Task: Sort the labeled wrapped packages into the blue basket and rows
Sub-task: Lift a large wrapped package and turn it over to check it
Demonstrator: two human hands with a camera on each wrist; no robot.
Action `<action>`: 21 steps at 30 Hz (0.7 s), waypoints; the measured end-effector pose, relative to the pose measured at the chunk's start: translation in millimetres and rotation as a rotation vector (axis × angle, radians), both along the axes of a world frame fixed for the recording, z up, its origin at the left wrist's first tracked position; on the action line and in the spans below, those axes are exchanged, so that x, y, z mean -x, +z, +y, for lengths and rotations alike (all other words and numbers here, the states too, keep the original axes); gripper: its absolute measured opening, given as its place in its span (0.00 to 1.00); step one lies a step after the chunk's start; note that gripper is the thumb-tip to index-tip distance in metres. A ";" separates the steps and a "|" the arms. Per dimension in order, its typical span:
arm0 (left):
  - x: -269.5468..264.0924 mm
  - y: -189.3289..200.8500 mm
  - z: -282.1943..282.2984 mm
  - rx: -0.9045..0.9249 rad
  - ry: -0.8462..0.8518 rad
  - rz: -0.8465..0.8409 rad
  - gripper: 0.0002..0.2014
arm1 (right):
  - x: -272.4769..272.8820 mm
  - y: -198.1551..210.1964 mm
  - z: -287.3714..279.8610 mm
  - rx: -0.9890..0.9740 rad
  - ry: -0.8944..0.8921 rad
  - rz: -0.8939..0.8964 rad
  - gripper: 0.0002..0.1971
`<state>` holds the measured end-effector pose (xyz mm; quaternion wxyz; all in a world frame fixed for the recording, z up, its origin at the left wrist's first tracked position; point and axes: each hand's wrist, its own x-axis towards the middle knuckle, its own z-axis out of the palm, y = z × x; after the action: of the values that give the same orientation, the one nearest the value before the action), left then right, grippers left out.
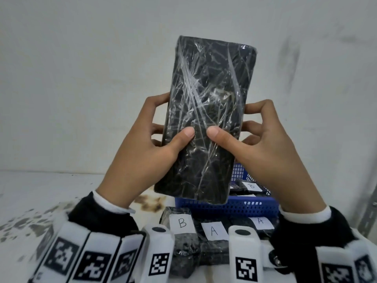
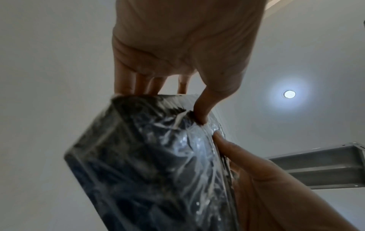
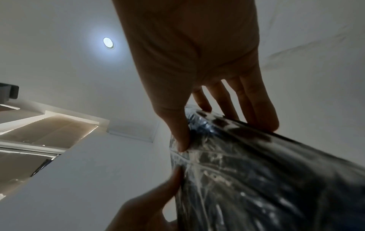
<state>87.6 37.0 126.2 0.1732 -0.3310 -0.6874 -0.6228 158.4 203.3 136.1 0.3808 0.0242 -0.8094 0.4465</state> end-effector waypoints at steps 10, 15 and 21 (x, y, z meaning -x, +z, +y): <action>-2.4 -0.5 2.3 -0.021 -0.015 -0.045 0.17 | 1.0 0.8 -0.7 0.032 -0.007 -0.016 0.30; -3.3 0.1 2.2 -0.043 -0.019 -0.052 0.12 | -0.2 1.8 -0.1 0.068 0.022 0.018 0.25; -2.7 2.4 -3.0 -0.058 0.002 -0.042 0.14 | -4.2 2.6 1.3 0.042 0.031 0.017 0.34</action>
<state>90.4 33.9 128.7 0.1687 -0.3119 -0.6729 -0.6492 162.6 204.7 138.7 0.3809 0.0328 -0.7962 0.4690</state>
